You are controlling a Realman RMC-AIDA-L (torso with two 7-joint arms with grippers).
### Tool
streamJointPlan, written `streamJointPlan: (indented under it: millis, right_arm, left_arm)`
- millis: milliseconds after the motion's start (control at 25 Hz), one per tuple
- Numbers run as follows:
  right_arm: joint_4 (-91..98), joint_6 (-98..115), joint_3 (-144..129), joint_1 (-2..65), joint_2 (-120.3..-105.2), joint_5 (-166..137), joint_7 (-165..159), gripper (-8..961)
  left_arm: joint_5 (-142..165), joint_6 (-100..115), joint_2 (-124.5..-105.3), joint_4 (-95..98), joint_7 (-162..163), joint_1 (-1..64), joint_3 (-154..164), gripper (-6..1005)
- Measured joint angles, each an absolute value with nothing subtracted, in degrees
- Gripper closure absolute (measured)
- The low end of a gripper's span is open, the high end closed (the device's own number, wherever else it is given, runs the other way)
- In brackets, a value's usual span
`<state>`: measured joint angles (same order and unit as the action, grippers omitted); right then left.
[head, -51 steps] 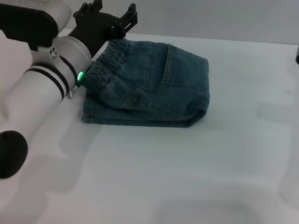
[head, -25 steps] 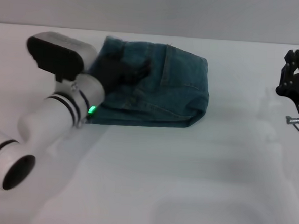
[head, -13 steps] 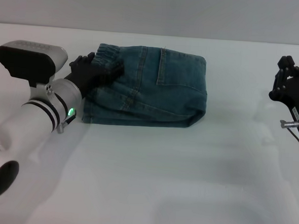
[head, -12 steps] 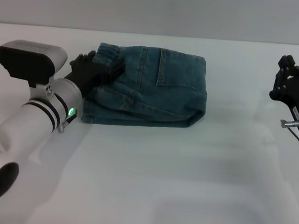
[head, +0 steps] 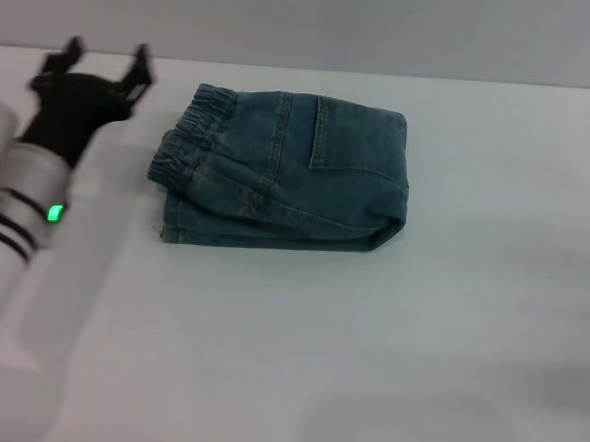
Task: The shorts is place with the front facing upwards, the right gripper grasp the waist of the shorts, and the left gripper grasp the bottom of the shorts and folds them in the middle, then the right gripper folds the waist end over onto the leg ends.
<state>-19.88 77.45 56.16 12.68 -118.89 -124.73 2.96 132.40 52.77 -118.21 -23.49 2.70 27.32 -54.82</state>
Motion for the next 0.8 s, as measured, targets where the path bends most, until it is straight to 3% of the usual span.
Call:
streamJointPlan:
  millis: [200,400,800]
  right_arm:
    - [-16.71,78.89,58.89,8.80,-118.32,-116.88,-2.19,947]
    - [-9.43,80.18,58.78,8.47,-118.43,-116.69,-11.70,789]
    - [-6.02,81.08,54.56,10.24,-118.92,-116.74,-11.75,367]
  left_arm:
    - [132.42,54.40,-118.17,-17.69,2.09,26.58,-59.14,172]
    - [132.53,55.58,-118.09,-15.60,2.03,26.62,-58.87,172]
    - [132.56,55.69,-118.42,-16.08,0.48,27.00,-53.58,172]
